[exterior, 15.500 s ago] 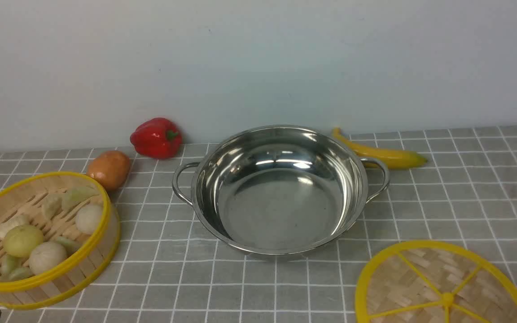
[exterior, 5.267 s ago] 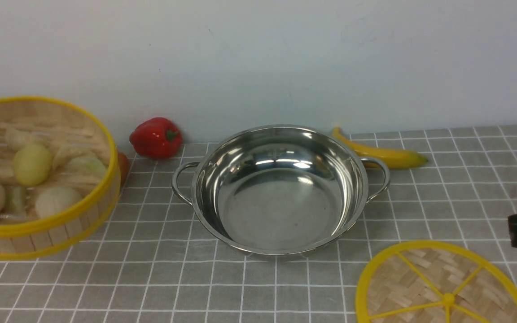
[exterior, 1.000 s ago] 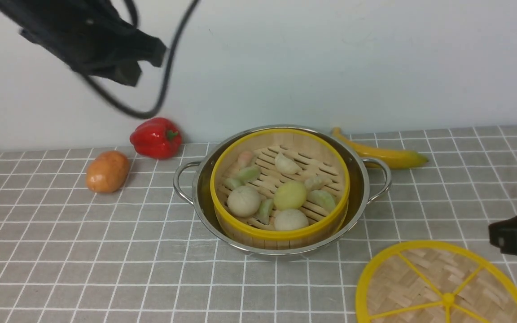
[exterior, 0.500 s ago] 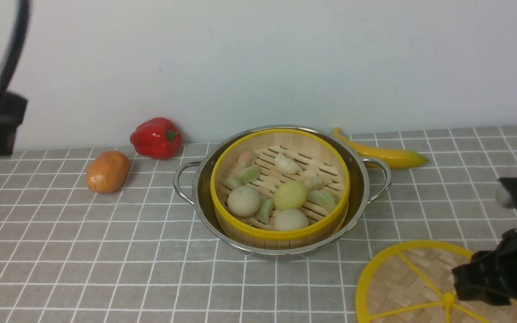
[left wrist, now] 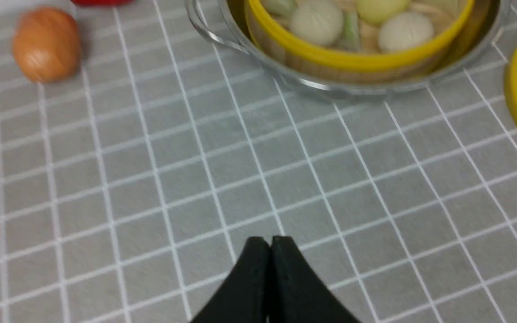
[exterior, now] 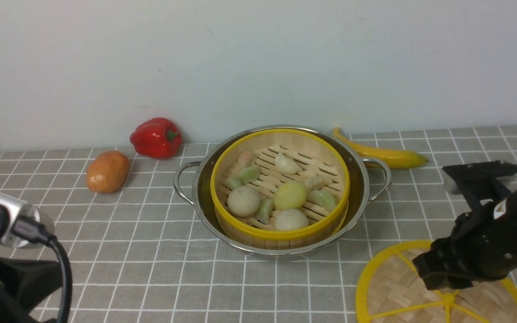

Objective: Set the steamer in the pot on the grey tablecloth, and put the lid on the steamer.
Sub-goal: 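Move the gripper down to the bamboo steamer lid and grasp its center knob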

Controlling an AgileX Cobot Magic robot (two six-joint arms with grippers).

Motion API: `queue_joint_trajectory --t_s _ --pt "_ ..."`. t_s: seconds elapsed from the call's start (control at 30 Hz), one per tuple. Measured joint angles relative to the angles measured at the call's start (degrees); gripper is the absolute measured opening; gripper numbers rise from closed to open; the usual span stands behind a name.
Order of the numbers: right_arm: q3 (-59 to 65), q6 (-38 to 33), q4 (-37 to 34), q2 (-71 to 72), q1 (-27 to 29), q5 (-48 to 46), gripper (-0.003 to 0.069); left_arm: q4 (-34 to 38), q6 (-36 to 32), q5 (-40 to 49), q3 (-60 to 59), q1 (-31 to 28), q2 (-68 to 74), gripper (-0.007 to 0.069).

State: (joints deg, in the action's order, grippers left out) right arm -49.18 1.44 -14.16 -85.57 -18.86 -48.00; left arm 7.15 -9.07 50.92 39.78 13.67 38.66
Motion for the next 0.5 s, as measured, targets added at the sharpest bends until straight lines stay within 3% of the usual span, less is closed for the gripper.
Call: queue_joint_trajectory --t_s 0.17,0.5 --pt "-2.32 7.82 9.00 0.00 -0.48 -3.37 0.0243 2.23 -0.12 -3.48 -2.79 0.00 0.00 -0.0008" --pt "-2.43 9.24 9.59 -0.05 -0.52 -5.56 0.0243 2.54 -0.16 -9.41 -3.00 0.00 -0.05 -0.0008"
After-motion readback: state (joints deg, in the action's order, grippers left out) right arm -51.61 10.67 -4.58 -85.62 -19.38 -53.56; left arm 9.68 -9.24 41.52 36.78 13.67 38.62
